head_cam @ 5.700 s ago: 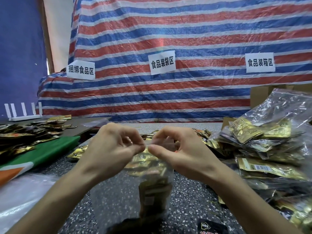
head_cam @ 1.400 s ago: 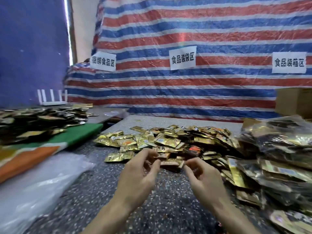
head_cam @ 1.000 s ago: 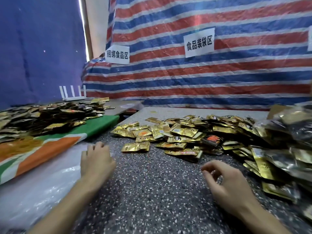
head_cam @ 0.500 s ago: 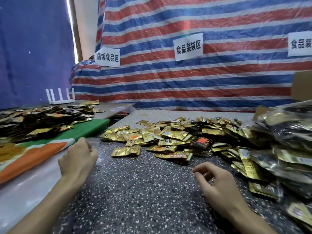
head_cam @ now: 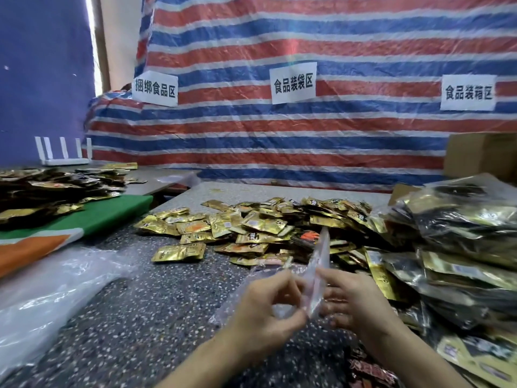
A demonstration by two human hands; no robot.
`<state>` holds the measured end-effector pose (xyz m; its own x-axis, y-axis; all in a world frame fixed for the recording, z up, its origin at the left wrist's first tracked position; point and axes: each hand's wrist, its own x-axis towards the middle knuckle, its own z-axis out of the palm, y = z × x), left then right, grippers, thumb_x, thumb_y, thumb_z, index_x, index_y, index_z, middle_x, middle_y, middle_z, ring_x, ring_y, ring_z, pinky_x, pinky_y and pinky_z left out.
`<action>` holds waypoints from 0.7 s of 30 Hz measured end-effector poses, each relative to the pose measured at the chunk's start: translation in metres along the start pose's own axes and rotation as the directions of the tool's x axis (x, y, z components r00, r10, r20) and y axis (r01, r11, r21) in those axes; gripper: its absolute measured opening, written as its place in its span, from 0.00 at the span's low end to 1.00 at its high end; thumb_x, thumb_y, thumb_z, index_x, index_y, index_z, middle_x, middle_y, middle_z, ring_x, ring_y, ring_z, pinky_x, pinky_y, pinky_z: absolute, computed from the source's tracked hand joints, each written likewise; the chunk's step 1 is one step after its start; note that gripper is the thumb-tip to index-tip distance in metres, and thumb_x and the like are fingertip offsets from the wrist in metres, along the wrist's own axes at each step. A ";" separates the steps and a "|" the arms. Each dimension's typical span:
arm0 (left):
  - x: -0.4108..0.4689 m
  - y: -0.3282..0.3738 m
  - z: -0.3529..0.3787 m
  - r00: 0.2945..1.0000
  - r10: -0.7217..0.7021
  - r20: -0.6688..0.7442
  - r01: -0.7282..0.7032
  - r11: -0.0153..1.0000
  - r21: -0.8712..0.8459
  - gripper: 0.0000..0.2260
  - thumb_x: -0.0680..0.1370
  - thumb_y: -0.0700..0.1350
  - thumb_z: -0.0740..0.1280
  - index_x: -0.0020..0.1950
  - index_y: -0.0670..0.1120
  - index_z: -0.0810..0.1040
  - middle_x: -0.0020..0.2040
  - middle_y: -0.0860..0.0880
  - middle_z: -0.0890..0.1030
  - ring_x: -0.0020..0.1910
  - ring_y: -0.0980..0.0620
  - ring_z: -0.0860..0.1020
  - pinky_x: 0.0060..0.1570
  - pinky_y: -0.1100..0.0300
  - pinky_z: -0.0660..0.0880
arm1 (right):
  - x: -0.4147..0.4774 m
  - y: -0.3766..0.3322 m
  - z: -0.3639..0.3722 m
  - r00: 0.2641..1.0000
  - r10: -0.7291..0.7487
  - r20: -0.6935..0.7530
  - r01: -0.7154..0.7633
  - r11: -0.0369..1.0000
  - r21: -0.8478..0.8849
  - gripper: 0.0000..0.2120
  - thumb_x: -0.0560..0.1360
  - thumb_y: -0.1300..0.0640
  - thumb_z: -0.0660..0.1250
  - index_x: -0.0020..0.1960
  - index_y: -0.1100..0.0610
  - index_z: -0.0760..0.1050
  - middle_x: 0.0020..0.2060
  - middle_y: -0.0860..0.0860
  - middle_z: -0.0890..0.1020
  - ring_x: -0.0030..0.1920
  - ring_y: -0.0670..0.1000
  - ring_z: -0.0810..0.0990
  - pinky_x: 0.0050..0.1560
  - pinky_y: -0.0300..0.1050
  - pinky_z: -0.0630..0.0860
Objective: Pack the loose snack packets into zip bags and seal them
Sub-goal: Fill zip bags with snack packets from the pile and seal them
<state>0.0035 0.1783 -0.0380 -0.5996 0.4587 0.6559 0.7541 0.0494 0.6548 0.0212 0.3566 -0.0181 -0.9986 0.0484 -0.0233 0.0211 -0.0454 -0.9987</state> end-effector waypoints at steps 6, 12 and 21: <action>-0.010 -0.009 -0.005 0.993 -0.116 0.007 0.116 0.990 -0.079 0.06 0.69 0.47 0.73 0.40 0.47 0.78 0.45 0.49 0.83 0.45 0.51 0.82 0.47 0.56 0.80 | -0.001 0.002 -0.007 0.997 0.050 0.064 -0.041 0.990 -0.135 0.08 0.76 0.64 0.69 0.41 0.66 0.83 0.37 0.60 0.84 0.31 0.52 0.79 0.28 0.42 0.74; -0.004 -0.001 -0.008 0.859 -0.505 0.091 0.490 0.755 -0.437 0.26 0.72 0.61 0.70 0.50 0.37 0.79 0.42 0.43 0.82 0.36 0.47 0.77 0.34 0.59 0.75 | -0.007 -0.001 0.002 0.986 -0.063 0.157 0.088 0.983 -0.160 0.07 0.70 0.54 0.77 0.38 0.57 0.84 0.34 0.53 0.84 0.32 0.47 0.79 0.28 0.38 0.74; -0.004 -0.001 -0.013 0.753 -0.652 0.085 0.601 0.631 -0.491 0.18 0.65 0.46 0.77 0.41 0.31 0.81 0.37 0.37 0.80 0.31 0.48 0.77 0.29 0.62 0.75 | -0.012 0.001 0.010 0.975 -0.204 0.092 0.222 0.929 -0.296 0.16 0.70 0.50 0.79 0.33 0.56 0.75 0.27 0.50 0.79 0.25 0.45 0.73 0.27 0.36 0.70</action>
<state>0.0016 0.1648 -0.0364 -0.9209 0.3883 0.0352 -0.0164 -0.1289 0.9915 0.0328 0.3458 -0.0187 -0.9821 -0.0350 0.1848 -0.1874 0.2638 -0.9462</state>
